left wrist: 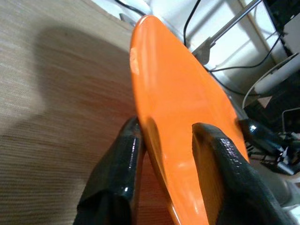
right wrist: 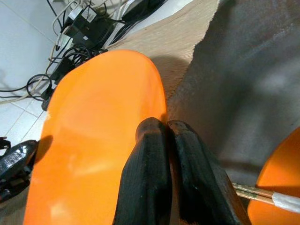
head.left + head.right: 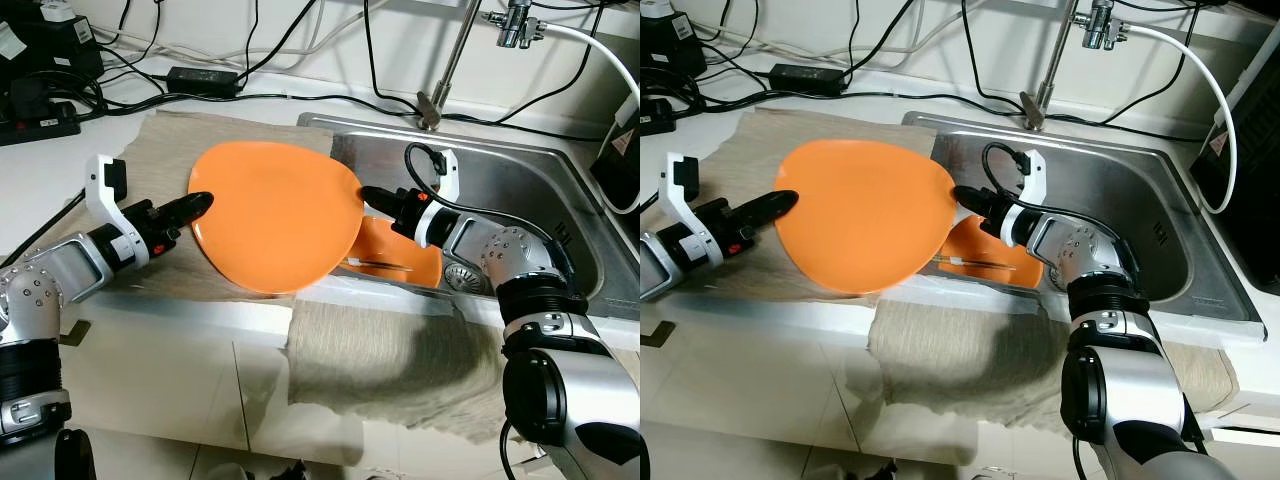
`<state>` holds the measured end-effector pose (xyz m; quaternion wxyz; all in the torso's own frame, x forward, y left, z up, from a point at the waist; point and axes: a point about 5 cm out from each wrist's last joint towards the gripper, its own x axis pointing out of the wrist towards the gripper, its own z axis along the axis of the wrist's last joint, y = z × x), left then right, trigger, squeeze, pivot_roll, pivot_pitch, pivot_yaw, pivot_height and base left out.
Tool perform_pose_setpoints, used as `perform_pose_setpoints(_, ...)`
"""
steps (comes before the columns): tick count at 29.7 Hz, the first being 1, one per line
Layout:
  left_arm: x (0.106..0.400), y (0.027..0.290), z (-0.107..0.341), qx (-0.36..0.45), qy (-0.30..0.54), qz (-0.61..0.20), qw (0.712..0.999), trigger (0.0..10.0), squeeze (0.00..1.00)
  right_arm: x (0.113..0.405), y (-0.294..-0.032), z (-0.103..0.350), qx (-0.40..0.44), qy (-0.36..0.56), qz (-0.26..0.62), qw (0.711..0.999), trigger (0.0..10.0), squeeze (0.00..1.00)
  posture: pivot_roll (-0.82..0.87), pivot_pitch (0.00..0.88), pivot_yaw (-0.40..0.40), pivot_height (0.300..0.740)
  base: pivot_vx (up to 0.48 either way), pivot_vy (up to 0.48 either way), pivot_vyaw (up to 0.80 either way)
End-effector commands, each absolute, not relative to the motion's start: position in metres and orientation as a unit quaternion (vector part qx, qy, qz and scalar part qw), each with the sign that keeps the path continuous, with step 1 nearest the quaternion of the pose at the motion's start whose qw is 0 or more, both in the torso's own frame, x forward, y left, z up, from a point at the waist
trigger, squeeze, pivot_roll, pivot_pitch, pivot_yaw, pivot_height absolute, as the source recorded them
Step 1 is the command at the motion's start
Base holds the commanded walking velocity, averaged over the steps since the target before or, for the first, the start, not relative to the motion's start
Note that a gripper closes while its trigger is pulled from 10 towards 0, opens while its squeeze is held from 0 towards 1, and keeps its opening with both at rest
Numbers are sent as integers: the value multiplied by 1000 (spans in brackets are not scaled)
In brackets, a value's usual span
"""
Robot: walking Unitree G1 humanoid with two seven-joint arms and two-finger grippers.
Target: Kitchen organization
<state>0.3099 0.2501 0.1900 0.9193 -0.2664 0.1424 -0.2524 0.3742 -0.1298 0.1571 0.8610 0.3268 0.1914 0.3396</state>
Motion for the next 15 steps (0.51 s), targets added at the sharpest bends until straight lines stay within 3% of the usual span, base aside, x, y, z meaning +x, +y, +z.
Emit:
perform_pose_setpoints(1, 314, 244, 196, -277, 134, -267, 913, 0, 0, 377, -132, 164, 312, 177, 336, 871, 5020, 0, -33, 0, -69, 740, 0, 0, 0)
perform_pose_setpoints(2, 313, 244, 197, -279, 132, -272, 912, 0, 0, 377, -132, 164, 309, 177, 334, 873, 10000, 0, -33, 0, -70, 740, 0, 0, 0)
perform_pose_setpoints(8, 314, 243, 197, -288, 129, -269, 910, 0, 0, 378, -133, 164, 308, 175, 329, 875, 10000, 0, -33, 0, -71, 740, 0, 0, 0)
perform_pose_setpoints(9, 315, 244, 198, -295, 124, -264, 910, 0, 0, 378, -133, 168, 327, 166, 334, 868, 10000, 1000, -33, 0, -71, 740, 0, 0, 0)
perform_pose_setpoints(15, 317, 249, 205, -326, 101, -264, 902, 0, 0, 379, -139, 178, 389, 145, 344, 842, 10000, 1000, -33, 0, -71, 740, 0, 0, 0)
